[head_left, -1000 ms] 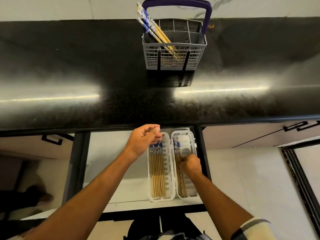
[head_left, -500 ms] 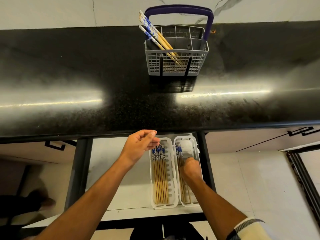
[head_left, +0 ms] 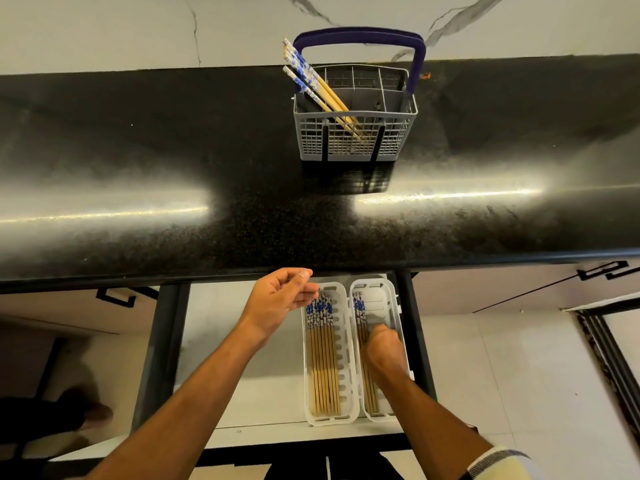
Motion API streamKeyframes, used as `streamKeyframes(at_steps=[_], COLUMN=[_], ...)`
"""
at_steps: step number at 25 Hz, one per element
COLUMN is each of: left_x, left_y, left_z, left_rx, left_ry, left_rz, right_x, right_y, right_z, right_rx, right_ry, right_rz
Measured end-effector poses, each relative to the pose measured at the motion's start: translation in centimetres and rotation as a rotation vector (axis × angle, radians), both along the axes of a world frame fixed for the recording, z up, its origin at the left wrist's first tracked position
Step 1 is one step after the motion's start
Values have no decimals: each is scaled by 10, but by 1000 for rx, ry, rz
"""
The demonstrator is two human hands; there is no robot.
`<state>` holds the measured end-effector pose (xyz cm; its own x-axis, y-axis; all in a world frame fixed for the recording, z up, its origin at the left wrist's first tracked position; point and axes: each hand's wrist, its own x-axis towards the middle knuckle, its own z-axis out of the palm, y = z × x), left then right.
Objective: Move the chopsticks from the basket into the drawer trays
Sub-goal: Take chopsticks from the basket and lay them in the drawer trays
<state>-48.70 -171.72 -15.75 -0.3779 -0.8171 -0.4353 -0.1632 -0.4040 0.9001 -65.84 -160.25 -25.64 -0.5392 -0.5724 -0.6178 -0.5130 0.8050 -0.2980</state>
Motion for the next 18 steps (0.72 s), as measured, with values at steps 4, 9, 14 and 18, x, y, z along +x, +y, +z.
streamKeyframes(at_steps=[4, 9, 14, 18], left_x=[4, 3, -7, -24], left_y=[0, -9, -50, -86], left_z=[3, 21, 80, 140], left_rx=[1, 76, -2, -174], left_ry=[13, 127, 229, 208], left_rz=[17, 49, 96, 112], right_x=[3, -6, -29, -35], right_y=[4, -16, -50, -84], right_z=[5, 53, 161, 232], right_rx=[-53, -328, -681, -963], right_ry=[-16, -52, -31, 27], right_rz=[3, -7, 73, 94])
